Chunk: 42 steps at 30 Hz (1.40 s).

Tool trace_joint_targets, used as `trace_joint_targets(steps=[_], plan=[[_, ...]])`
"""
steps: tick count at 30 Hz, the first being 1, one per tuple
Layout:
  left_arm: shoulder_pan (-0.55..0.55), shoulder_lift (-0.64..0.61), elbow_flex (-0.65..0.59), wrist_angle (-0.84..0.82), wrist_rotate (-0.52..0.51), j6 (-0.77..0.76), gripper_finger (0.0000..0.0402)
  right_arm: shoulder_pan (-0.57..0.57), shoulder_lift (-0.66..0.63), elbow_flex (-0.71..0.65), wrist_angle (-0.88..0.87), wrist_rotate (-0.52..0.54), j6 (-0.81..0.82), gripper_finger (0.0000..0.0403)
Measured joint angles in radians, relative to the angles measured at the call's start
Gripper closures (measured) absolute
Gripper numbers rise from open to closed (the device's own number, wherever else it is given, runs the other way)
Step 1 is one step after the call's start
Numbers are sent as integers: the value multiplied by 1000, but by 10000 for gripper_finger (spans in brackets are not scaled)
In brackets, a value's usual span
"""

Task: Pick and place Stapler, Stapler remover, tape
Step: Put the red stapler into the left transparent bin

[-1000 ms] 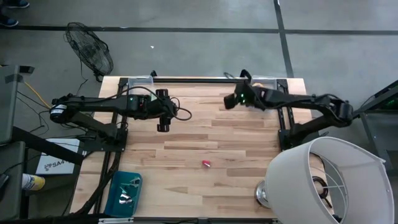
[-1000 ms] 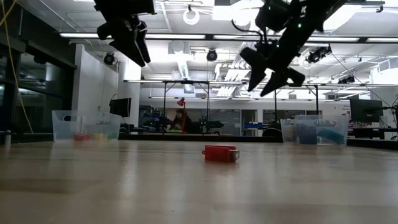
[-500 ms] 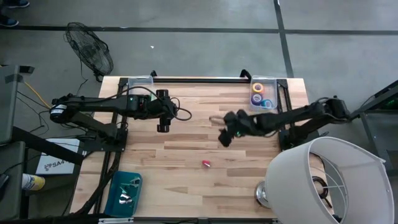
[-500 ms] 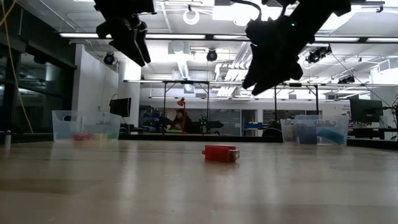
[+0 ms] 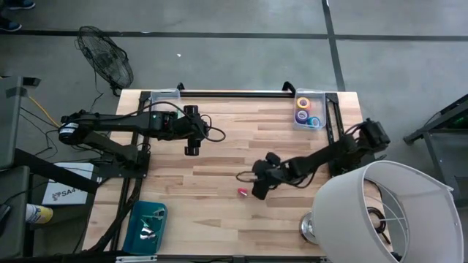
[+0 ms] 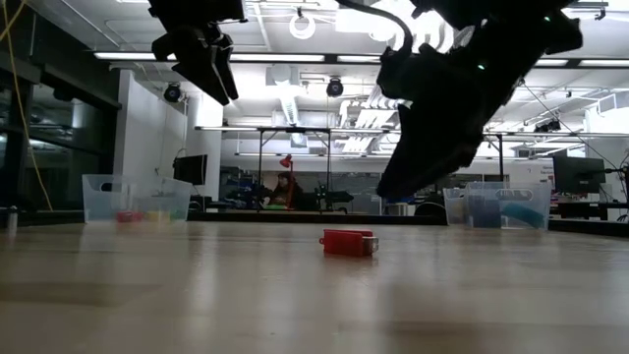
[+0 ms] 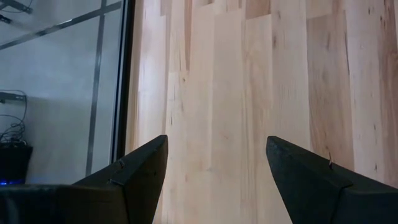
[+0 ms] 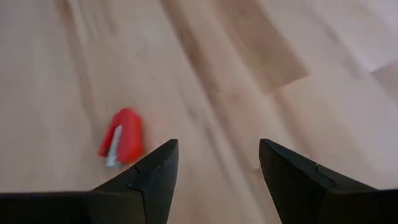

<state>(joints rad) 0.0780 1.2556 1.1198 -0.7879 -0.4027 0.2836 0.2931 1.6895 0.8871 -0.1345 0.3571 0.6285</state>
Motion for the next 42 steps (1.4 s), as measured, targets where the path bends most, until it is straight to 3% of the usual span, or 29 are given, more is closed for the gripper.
trace_joint_targets(steps=[18,42], plan=[[0,0,0,-4,3,0,133,149,66,0,95,-18,71,187],[0,0,0,-22,1,0,133,169,208,5,266,33,78,187]])
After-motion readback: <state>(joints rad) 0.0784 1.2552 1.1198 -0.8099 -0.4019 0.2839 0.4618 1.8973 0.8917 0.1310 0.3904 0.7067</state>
